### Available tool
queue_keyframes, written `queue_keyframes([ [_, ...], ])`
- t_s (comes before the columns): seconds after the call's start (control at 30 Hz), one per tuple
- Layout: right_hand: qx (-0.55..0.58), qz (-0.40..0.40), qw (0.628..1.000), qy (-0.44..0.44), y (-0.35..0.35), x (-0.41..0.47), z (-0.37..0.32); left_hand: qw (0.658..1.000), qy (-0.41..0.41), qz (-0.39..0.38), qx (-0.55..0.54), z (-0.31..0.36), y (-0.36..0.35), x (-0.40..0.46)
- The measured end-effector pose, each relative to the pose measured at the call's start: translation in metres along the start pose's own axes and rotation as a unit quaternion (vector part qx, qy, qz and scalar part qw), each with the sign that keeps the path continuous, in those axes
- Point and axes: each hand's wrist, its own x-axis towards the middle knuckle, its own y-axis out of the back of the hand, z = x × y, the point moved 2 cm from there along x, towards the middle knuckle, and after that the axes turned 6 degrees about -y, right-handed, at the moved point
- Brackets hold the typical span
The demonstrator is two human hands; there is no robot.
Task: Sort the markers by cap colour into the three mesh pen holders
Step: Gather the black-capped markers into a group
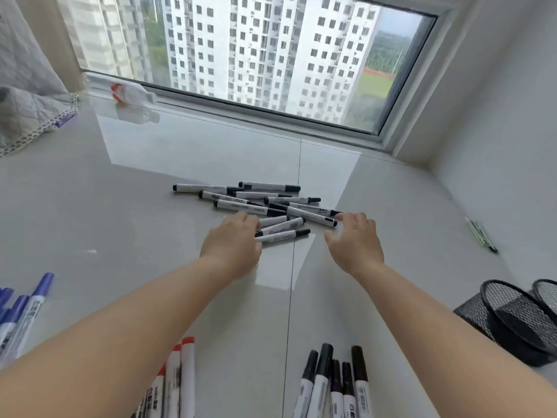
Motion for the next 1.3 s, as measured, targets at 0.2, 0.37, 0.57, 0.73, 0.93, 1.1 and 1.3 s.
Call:
queue_keyframes([
  [0.2,0.014,0.022,0.998,0.054,-0.015,0.048,-0.011,0.993,-0.055,0.063,0.082,0.006,-0.030,0.034],
  [0.37,-0.058,-0.001,0.996,0.068,-0.027,0.073,-0.002,0.994,-0.025,0.060,0.088,-0.004,-0.046,0.049],
  [0.57,-0.085,-0.015,0.990,0.111,-0.038,0.084,-0.009,0.995,0.001,0.071,0.076,-0.009,-0.048,0.044],
  [0.73,-0.068,-0.031,0.990,0.120,-0.041,0.087,-0.008,0.992,-0.006,0.069,0.109,-0.007,-0.042,0.039],
  [0.93,-0.056,-0.045,0.994,0.084,-0.043,0.071,0.003,0.989,0.009,0.069,0.131,-0.007,-0.042,0.040],
  [1.1,-0.069,-0.100,0.992,0.027,-0.032,0.051,0.013,0.988,0.016,0.048,0.146,-0.004,-0.042,0.042],
  [1.3,0.026,-0.125,0.986,-0.112,-0.015,0.005,0.023,0.988,0.054,-0.010,0.143,0.011,-0.033,0.033],
])
